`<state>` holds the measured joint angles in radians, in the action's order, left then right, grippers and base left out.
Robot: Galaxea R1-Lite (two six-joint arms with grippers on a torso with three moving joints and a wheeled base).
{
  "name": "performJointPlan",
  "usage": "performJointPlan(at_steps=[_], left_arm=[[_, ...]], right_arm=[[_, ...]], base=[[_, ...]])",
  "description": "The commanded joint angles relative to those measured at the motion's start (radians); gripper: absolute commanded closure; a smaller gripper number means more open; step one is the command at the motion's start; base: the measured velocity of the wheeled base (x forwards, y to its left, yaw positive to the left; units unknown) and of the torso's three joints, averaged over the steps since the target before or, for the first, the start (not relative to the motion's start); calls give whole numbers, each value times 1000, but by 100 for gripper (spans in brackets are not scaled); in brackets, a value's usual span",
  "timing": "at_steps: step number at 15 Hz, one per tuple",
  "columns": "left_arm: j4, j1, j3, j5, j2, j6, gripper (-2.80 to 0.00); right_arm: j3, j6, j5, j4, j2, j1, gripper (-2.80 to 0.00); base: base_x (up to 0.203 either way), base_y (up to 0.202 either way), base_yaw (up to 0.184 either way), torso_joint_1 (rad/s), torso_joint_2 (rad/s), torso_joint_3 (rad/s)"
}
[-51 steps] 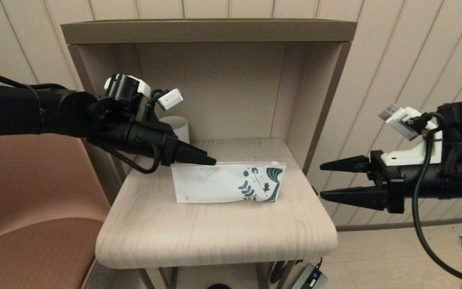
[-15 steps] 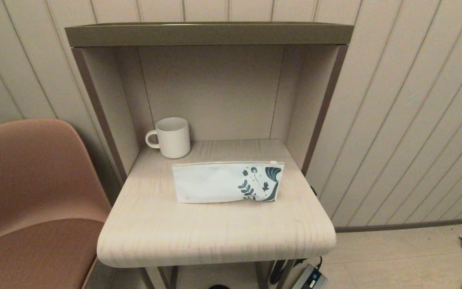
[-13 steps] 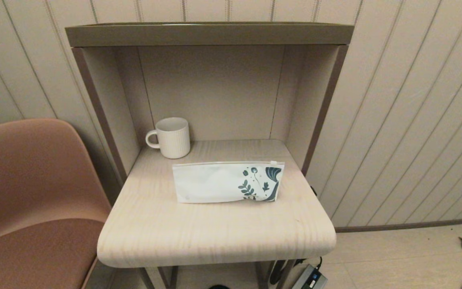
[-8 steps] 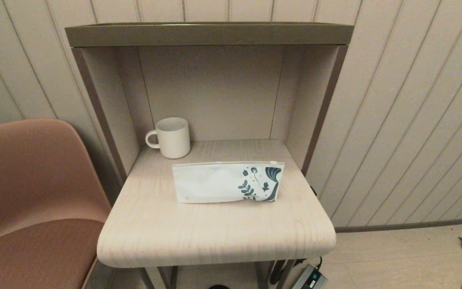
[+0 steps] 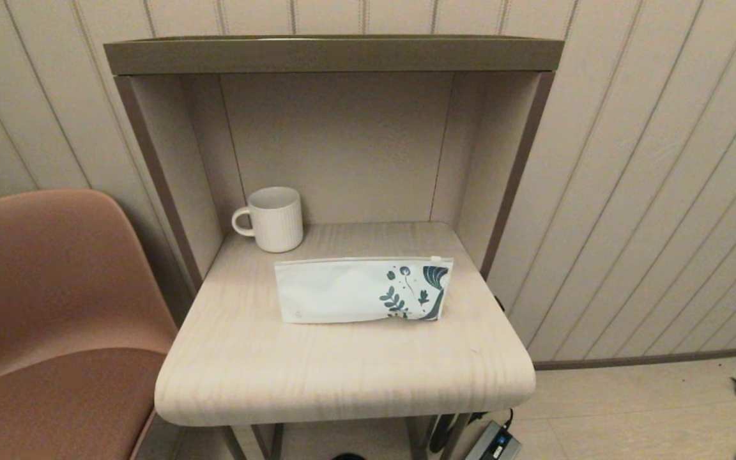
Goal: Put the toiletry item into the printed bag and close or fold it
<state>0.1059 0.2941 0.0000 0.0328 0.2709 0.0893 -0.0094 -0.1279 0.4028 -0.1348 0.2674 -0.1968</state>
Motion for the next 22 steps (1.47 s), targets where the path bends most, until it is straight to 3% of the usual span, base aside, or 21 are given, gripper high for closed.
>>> performJointPlan(at_steps=[1,3,6,7,9,13,17,20,22], left_arm=[[-1,14,0,-6,8,-17,0],[-3,-55,0,-7,8,-19,0],[-2,-246,0,-7,-32,-13,0],[-4,-263,0,-6,-97,3,0],[-6,-277,0,-2,-243,30,0],[-8,-288,0,-1,-269,30,0],[-9,-288,0,1,-271,29,0],[-3,-288,0,1,-271,29,0],[0,-288,0,1,-271,29,0]], right_arm=[[-28,0,65,83,6,22,0],[-44,-8,86,124,9,129,0],[1,-3,25,-41,6,130,0],[8,-3,-5,-66,6,127,0],[9,-2,-27,-57,6,119,0],[8,4,-45,-43,11,126,0],[9,4,-213,-31,10,126,0],[9,-3,-187,-28,-25,145,0],[-1,-9,-182,6,-61,227,0]], base=[[0,0,0,0,0,0],[0,0,0,0,0,0],[0,0,0,0,0,0],[0,0,0,0,0,0],[0,0,0,0,0,0],[0,0,0,0,0,0],[0,0,0,0,0,0],[0,0,0,0,0,0],[0,0,0,0,0,0]])
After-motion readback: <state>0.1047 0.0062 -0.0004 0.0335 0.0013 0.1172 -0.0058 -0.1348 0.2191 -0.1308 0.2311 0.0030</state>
